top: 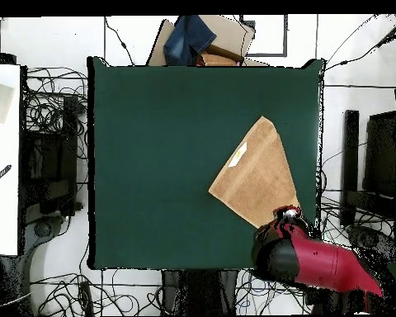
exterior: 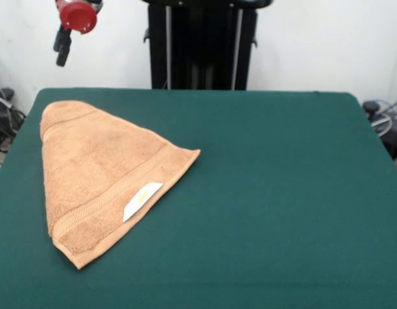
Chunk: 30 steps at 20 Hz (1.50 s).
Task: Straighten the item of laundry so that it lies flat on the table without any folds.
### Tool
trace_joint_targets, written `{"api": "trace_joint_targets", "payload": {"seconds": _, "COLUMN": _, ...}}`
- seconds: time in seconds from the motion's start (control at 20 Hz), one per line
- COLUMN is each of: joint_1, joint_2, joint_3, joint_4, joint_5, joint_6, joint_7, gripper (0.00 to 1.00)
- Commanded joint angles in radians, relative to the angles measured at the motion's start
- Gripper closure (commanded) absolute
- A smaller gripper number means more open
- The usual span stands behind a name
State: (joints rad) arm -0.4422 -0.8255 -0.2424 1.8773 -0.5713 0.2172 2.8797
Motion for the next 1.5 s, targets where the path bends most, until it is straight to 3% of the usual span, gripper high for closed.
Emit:
{"api": "trace_joint_targets", "payload": {"seconds": 0.05, "joint_1": -0.168, "joint_2": -0.103, "joint_3": 0.264, "joint_4": 0.067, "joint_5": -0.108, "joint_6": 0.248, "joint_7": -0.586, "gripper": 0.00}}
{"api": "trace_joint_targets", "payload": {"seconds": 0.3, "joint_1": -0.139, "joint_2": -0.088, "joint_3": 0.237, "joint_4": 0.075, "joint_5": -0.185, "joint_6": 0.148, "joint_7": -0.457, "gripper": 0.00}}
{"api": "trace_joint_targets", "payload": {"seconds": 0.55, "joint_1": -0.123, "joint_2": -0.066, "joint_3": 0.223, "joint_4": 0.073, "joint_5": -0.186, "joint_6": 0.106, "joint_7": -0.400, "gripper": 0.00}}
{"api": "trace_joint_targets", "payload": {"seconds": 1.2, "joint_1": -0.142, "joint_2": -0.030, "joint_3": 0.236, "joint_4": 0.067, "joint_5": -0.173, "joint_6": 0.071, "joint_7": -0.401, "gripper": 0.00}}
{"api": "trace_joint_targets", "payload": {"seconds": 1.4, "joint_1": -0.194, "joint_2": -0.031, "joint_3": 0.287, "joint_4": 0.087, "joint_5": -0.141, "joint_6": 0.068, "joint_7": -0.414, "gripper": 0.00}}
{"api": "trace_joint_targets", "payload": {"seconds": 1.5, "joint_1": -0.291, "joint_2": -0.032, "joint_3": 0.376, "joint_4": 0.119, "joint_5": -0.127, "joint_6": -0.059, "joint_7": -0.379, "gripper": 0.00}}
